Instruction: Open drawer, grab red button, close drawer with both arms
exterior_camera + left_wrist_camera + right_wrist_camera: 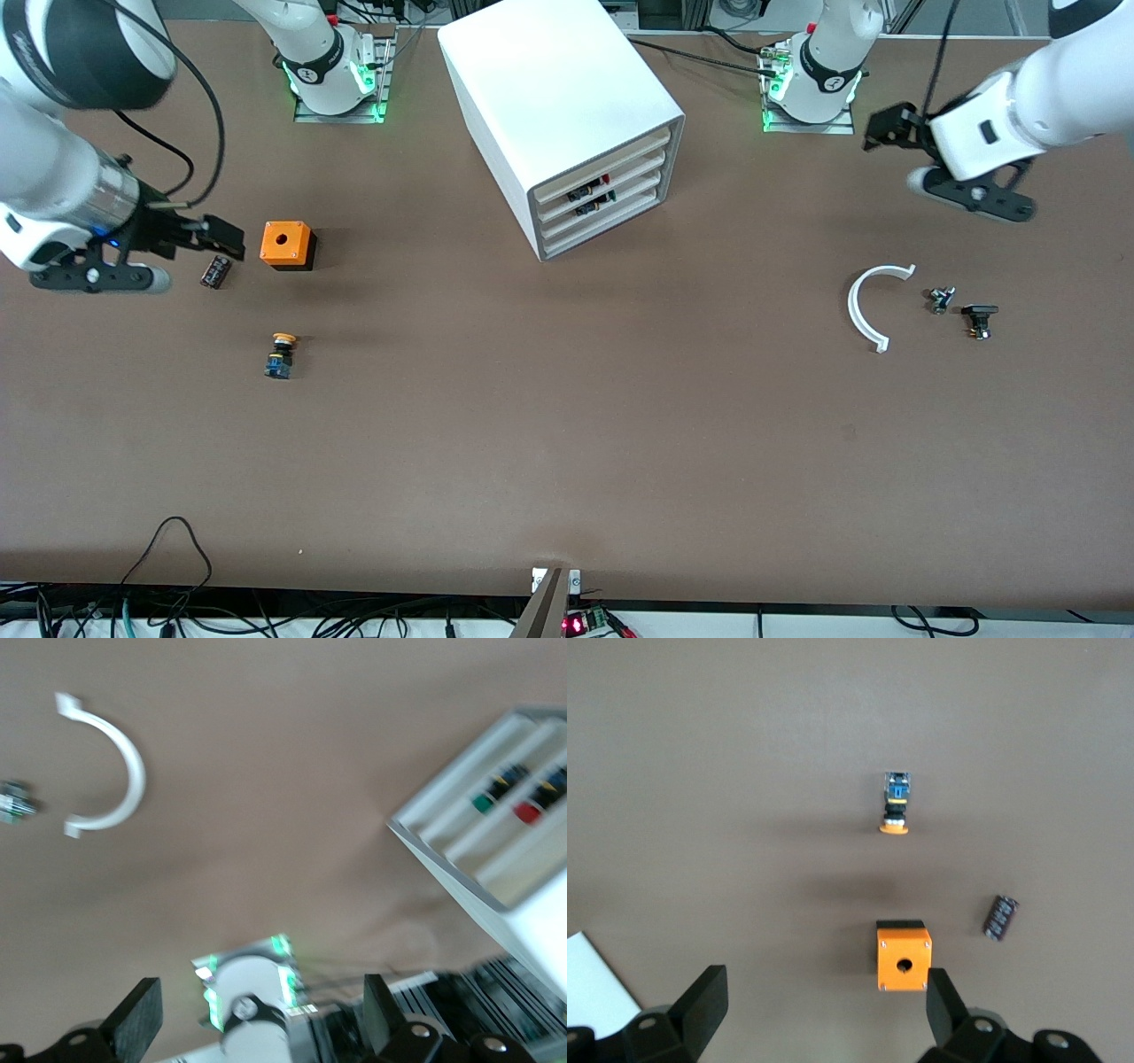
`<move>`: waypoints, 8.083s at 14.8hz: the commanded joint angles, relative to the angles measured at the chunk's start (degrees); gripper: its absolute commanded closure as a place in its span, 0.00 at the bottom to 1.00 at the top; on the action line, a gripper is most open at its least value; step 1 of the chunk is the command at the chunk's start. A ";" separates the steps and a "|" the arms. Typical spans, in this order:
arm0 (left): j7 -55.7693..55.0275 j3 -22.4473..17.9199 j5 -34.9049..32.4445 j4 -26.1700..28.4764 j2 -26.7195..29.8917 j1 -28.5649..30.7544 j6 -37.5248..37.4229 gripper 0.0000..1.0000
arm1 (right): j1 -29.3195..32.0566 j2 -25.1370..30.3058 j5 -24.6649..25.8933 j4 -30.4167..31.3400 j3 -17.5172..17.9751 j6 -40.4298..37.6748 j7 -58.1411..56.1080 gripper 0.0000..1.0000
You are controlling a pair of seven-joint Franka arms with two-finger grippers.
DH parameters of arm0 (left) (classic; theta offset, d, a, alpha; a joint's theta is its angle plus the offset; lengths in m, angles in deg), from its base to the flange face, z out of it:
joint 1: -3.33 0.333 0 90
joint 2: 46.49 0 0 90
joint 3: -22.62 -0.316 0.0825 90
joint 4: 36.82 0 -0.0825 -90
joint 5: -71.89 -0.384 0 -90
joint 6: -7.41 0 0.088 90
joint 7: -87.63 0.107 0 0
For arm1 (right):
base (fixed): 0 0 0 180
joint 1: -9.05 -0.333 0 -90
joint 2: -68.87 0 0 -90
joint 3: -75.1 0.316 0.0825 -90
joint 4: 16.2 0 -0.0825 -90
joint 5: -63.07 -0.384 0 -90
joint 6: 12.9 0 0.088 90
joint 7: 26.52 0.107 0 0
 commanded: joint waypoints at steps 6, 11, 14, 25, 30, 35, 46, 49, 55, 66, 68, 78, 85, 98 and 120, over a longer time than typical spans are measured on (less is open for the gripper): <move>6.77 0.88 17.51 1.89 -6.90 -1.38 1.26 0.00 | -5.05 -5.11 -0.02 2.72 0.59 9.61 12.98 0.01; 18.36 2.81 33.40 19.00 -6.81 -1.38 18.10 0.00 | -8.31 -7.83 -2.21 -1.22 0.59 9.44 23.09 0.01; 26.80 7.03 44.84 27.81 -7.95 -1.46 28.84 0.00 | -11.29 -10.47 -2.57 -5.35 0.59 9.09 30.47 0.01; 47.74 9.59 57.52 34.42 -17.97 -1.46 31.59 0.35 | -16.48 -19.35 -7.05 -20.12 0.59 4.26 49.12 0.01; 49.95 11.78 59.90 36.18 -19.29 -1.90 33.79 0.39 | -17.81 -21.90 -8.71 -25.31 0.59 3.29 56.14 0.01; 50.91 13.81 61.65 37.59 -19.65 -2.26 35.64 0.40 | -17.89 -23.92 -10.48 -29.70 0.59 3.29 60.99 0.01; 52.85 14.07 62.36 38.47 -20.61 -2.69 36.52 1.00 | -18.33 -26.30 -17.07 -35.25 1.03 5.83 70.57 0.01; 52.50 13.90 62.27 37.95 -20.61 -2.00 36.61 1.00 | -20.09 -26.30 -17.07 -35.25 1.03 7.94 73.73 0.01; 51.88 12.49 58.60 30.32 -24.99 2.31 36.34 1.00 | -24.92 -26.73 -16.98 -35.16 0.86 11.37 79.35 0.01; 50.48 11.43 50.67 20.71 -30.10 7.59 35.90 0.37 | -35.46 -33.50 -9.08 -35.25 0.42 15.15 87.80 0.01; 50.48 11.35 50.67 20.80 -29.76 7.76 35.64 0.00 | -37.05 -34.82 -7.50 -35.25 0.42 15.15 90.51 0.01; 31.52 9.59 37.86 14.23 -24.66 8.90 23.09 0.00 | -43.47 -39.48 -3.46 -34.90 0.33 15.85 99.93 0.01; 7.27 10.03 17.03 -1.06 -23.60 8.64 7.80 0.00 | -44.53 -41.15 -2.04 -34.72 0.42 16.91 100.90 0.19; -5.16 10.73 -11.97 -20.85 -23.60 6.18 -0.40 0.00 | -42.17 -37.82 -2.13 -35.34 0.06 14.81 97.13 1.00; -68.66 11.35 -19.18 12.62 -20.79 -12.97 52.68 0.02 | -9.99 -24.02 -2.57 -11.28 -2.74 13.72 9.96 1.00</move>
